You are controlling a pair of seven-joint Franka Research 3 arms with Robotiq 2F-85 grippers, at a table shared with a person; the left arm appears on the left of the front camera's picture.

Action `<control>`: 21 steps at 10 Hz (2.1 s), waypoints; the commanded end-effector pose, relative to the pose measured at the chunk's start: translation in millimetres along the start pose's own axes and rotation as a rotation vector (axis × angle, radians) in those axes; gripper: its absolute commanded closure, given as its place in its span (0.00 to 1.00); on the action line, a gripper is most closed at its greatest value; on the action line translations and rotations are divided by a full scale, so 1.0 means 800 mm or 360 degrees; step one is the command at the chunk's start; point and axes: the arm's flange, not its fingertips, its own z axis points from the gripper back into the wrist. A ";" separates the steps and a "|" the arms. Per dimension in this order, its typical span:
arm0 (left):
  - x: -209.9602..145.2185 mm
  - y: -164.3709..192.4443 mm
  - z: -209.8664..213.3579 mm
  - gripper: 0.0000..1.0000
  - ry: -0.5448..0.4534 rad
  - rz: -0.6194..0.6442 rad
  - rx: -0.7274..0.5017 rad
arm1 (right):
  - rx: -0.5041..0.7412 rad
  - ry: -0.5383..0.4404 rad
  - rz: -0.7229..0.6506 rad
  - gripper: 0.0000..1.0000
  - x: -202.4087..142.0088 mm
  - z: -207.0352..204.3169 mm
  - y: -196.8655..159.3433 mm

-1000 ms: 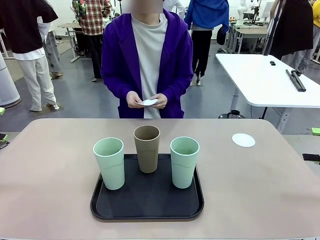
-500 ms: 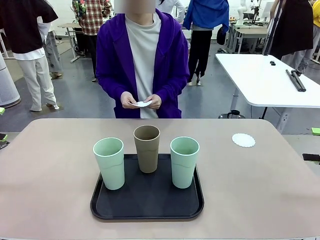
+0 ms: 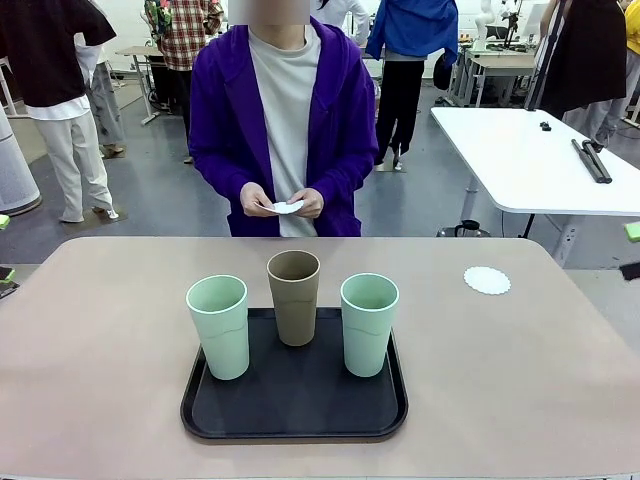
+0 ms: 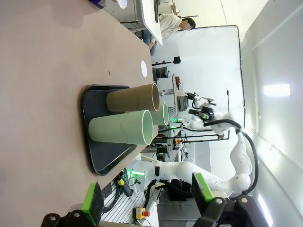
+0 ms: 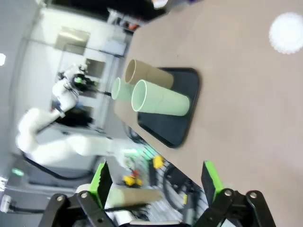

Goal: Place coasters on the table and set cups on them.
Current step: Pick up one Reusable plastic cup and place it on a coaster set by the human.

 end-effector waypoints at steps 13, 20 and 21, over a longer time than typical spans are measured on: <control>-0.001 -0.001 0.002 0.00 -0.0007 -0.0005 -0.0024 | -0.1108 0.0718 0.1327 0.00 0.008 -0.326 0.182; -0.001 -0.001 0.002 0.00 -0.0007 -0.0005 -0.0024 | -0.0070 0.0766 0.1813 0.00 0.075 -0.283 0.080; -0.001 -0.001 0.002 0.00 -0.0007 -0.0005 -0.0024 | 0.0098 0.0674 0.1839 0.00 0.089 -0.273 0.056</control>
